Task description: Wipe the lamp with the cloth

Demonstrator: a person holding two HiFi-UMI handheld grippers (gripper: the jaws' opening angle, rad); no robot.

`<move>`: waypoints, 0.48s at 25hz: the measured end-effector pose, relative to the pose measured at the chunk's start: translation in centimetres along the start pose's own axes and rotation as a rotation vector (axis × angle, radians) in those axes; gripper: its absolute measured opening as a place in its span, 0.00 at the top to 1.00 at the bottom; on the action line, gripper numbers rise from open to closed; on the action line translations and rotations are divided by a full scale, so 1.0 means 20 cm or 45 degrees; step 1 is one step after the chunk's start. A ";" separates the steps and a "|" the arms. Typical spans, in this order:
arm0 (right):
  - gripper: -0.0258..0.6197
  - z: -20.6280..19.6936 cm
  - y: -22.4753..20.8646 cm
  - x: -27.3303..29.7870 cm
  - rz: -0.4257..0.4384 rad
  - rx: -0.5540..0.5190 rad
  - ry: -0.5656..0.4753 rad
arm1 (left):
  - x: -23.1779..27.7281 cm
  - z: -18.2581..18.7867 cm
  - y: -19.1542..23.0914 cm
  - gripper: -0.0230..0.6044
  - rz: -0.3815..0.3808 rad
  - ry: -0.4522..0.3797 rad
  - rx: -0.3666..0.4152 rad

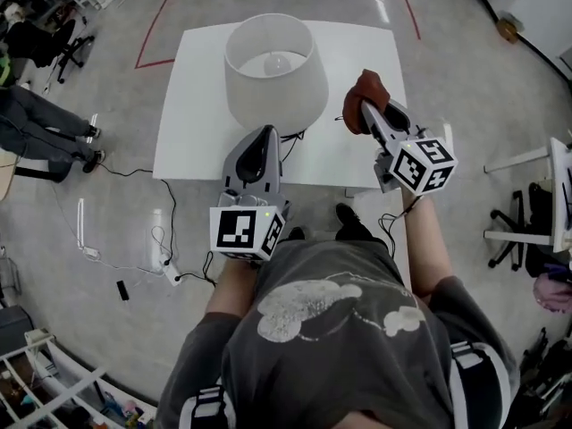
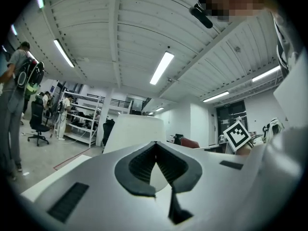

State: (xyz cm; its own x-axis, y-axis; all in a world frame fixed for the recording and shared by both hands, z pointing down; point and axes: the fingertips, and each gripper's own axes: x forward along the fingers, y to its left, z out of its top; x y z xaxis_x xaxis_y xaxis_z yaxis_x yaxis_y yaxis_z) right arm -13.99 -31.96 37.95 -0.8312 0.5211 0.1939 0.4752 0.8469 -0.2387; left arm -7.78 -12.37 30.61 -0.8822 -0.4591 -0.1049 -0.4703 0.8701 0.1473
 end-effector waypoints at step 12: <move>0.82 0.41 -0.12 0.41 0.475 -0.261 -0.048 | 0.11 0.03 -0.04 0.95 0.408 -0.045 0.088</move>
State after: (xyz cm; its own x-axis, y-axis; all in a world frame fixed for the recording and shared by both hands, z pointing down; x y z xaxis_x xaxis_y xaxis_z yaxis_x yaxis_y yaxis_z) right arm -24.28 -30.64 32.25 -0.5998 0.7946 0.0941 0.7896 0.6069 -0.0910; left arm -9.23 -13.96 29.64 -0.9831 -0.1545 -0.0982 -0.1652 0.9800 0.1113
